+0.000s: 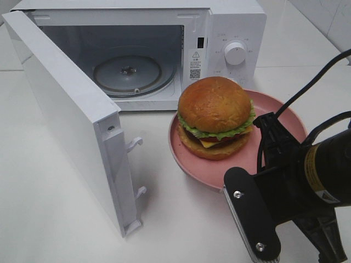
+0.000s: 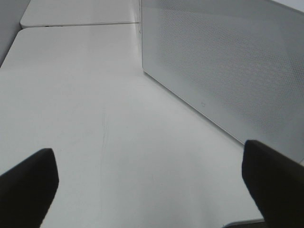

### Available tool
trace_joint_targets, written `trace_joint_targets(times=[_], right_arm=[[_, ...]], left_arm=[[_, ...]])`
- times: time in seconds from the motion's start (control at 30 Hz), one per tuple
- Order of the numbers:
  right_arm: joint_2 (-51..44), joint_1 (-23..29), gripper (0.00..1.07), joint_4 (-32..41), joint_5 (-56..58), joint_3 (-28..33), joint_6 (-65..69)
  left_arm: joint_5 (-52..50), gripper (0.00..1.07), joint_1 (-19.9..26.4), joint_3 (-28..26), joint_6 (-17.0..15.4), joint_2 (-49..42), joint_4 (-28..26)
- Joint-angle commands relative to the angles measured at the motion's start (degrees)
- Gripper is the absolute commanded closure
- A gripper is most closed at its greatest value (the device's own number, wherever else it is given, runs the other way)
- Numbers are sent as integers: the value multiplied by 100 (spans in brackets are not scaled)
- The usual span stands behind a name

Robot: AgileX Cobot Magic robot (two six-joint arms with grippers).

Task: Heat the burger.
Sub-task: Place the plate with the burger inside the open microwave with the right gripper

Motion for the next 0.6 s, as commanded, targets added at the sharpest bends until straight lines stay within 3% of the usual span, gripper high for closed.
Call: trace_joint_targets(times=[0.03,0.17,0.23,0.33,0.4,0.5,0.6], right_arm=[[-46,0,107,-178,-453,-6,-86],[-46,-92,107,-143,-584,-6,-252],[-46,-539,107,120,-877,-6,-796],[-46,-625,107,178,-940,-6,-974],[-46,-991,107,590,-1226,-6,-1753],[-46,-1054,107,705,-1295,-6,-1931],[-46,-1295,107,1341,-1444,-6,-2939]], left_arm=[[-46,9,-11,17,-6,-97,-40],[-46,9,-11,17,-6,-97,-40],[-46,9,-11,17,-6,-97,-40],[-46,9,-11,17,-6,-97,-40],[-46,9,-11,17,-6,-97,-40],[-46,9,-11,17,-6,-97,-40],[-46,9,-11,17,-6,-97,-40]])
